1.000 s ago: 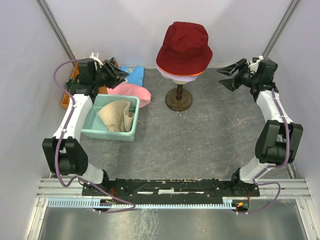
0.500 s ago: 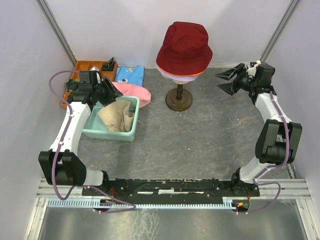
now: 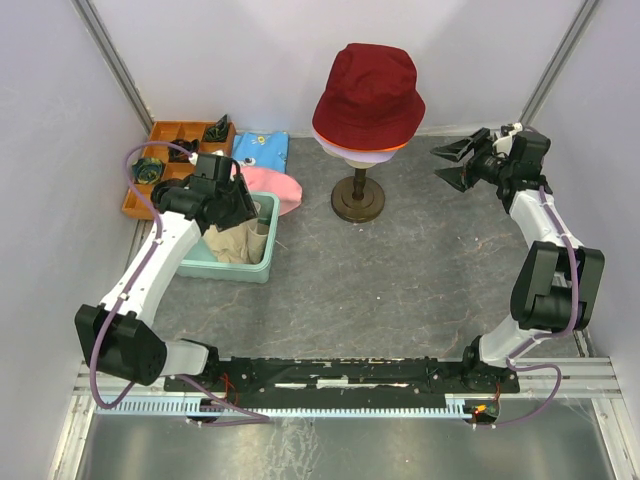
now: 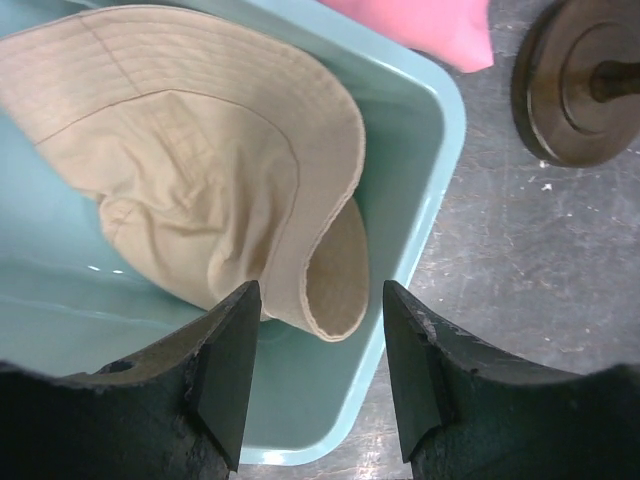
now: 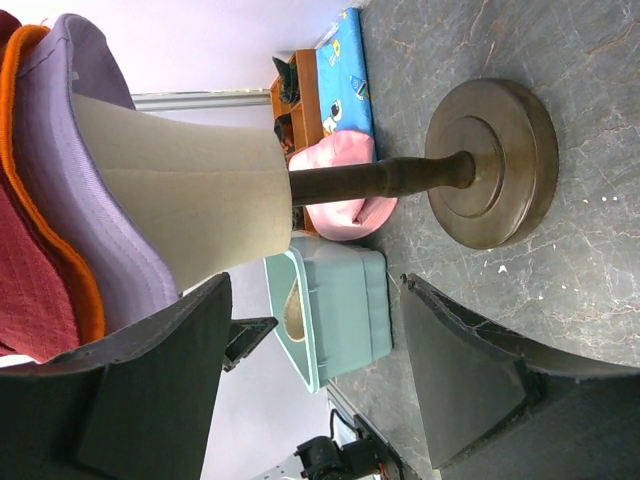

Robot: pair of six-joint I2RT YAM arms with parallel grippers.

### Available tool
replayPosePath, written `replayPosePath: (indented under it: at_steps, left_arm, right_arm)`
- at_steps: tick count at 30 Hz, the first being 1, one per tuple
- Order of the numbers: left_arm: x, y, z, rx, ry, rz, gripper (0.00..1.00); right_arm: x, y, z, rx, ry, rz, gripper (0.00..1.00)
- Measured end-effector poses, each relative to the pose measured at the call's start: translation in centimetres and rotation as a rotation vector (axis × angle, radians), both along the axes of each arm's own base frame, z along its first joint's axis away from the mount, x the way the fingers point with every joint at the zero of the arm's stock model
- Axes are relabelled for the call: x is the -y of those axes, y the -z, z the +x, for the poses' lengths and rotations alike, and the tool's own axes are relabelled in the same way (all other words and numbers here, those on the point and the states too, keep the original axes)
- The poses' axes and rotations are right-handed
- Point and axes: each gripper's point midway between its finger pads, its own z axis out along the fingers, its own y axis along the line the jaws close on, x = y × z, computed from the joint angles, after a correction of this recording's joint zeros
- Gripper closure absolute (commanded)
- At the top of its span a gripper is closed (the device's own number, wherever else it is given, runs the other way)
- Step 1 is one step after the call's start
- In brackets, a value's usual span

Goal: Stack the hats
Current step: Pick up the hat from the bin.

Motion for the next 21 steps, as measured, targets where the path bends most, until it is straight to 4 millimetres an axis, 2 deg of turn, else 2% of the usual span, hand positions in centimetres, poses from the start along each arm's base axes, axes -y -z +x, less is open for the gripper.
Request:
replayPosePath:
  at_steps: [5,9,17,18,19,21]
  left_arm:
    - [-1.1,0.4,-0.2,-0.012,-0.03,0.049,0.41]
    - [-1.2,0.9,-0.1,-0.028,-0.031,0.065,0.41]
    - [-0.8,4.3,0.0,-0.109,-0.016,0.111,0.44]
    - [-0.8,4.8,0.0,-0.12,-0.016,0.119,0.49]
    - [-0.8,5.2,0.1,-0.129,-0.018,0.127,0.58]
    - [-1.0,5.9,0.3,-0.142,-0.019,0.151,0.88]
  right_arm:
    - [0.0,-0.1,0.0,0.005,0.002,0.004,0.25]
    - [0.0,-0.1,0.0,0.003,0.006,0.014,0.25]
    - [0.0,-0.3,0.1,0.009,0.01,0.022,0.25]
    - [0.0,-0.3,0.2,0.011,0.011,0.022,0.25]
    - [0.0,-0.4,0.2,0.013,0.011,0.023,0.25]
    - [0.0,-0.5,0.2,0.017,0.012,0.026,0.25]
